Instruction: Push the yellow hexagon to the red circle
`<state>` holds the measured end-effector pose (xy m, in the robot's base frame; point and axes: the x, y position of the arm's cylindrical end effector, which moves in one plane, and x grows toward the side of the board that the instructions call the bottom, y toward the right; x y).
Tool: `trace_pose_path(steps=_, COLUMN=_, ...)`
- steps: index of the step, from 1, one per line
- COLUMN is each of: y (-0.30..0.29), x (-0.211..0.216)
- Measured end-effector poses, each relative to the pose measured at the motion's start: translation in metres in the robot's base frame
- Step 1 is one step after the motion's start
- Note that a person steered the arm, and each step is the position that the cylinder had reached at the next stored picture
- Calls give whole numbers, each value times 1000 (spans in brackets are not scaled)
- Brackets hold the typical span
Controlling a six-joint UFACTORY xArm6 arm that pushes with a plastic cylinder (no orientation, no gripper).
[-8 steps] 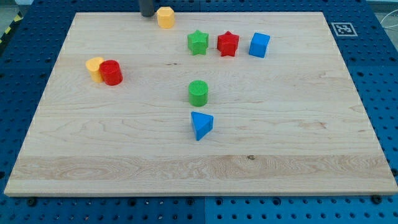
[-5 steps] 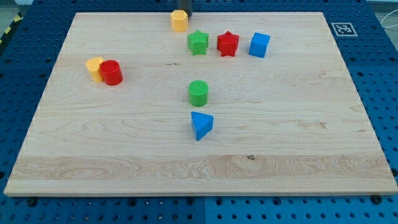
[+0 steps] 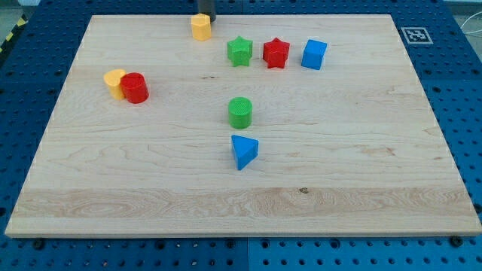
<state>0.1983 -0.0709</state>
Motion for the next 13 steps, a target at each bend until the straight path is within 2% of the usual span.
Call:
trace_pose_path(steps=1, y=-1, x=2)
trace_pose_path(steps=3, y=-8, x=49)
trace_pose_path(steps=6, y=-51, x=92)
trace_pose_path(steps=8, y=-51, x=135)
trace_pose_path(steps=11, y=-23, x=155)
trace_pose_path(steps=13, y=-33, x=165)
